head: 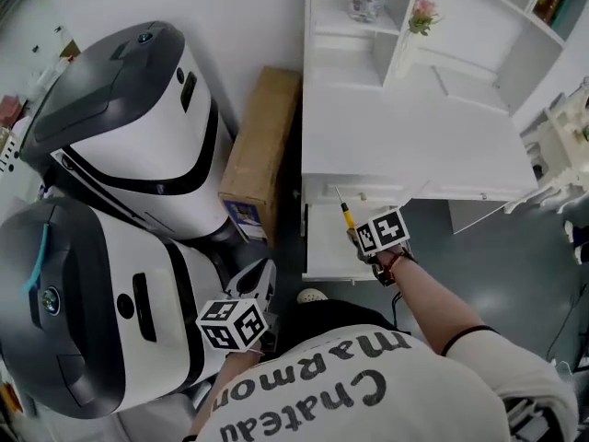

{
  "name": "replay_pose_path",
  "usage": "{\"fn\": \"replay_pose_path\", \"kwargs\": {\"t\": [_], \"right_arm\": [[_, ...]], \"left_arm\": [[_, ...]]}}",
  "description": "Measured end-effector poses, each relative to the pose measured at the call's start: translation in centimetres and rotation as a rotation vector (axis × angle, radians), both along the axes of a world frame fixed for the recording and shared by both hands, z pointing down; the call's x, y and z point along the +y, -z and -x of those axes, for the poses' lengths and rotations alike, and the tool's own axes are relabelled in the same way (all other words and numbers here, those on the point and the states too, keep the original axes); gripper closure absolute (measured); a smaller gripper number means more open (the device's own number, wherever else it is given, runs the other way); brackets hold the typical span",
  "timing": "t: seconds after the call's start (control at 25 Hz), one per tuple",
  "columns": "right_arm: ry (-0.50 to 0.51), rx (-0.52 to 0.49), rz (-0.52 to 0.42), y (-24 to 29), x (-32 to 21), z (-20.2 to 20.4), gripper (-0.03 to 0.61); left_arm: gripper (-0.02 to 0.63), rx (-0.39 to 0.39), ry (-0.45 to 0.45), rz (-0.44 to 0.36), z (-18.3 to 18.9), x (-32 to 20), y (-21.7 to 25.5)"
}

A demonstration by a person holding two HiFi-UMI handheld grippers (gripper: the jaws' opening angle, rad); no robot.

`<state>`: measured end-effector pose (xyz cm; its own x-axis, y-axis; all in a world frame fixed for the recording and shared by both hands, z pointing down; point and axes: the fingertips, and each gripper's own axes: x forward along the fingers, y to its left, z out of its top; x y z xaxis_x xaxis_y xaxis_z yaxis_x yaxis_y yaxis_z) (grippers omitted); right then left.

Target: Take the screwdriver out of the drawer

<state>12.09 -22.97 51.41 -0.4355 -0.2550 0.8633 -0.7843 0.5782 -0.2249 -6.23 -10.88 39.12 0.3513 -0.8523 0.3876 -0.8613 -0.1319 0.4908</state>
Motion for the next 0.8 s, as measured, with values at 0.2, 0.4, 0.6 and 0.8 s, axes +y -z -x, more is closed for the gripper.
{"fn": "replay_pose_path", "kwargs": {"t": [0.2,0.4,0.6,0.8], "right_arm": [[-0.037,-0.095,-0.052,4.0,0.0,-0.5,0.489],[-0.103,-0.281,-0.089,8.7,-0.4,0.2,0.489],[-0.150,-0.409,-0.178,13.7,-0.7,0.3,0.489],[-0.162,-0.502,-0.259,18.1,-0.1,0.5,0.489]], "left_arm": [[0.592,-0.018,-0.001,-0.082,-0.4,-1.6,3.8],[0.591,-0.016,0.019,-0.178,-0.1,-2.5,8.2],[0.591,0.009,-0.006,-0.305,-1.4,-2.5,13.6],[0.591,0.014,-0.015,-0.405,-2.1,-2.2,17.5]]}}
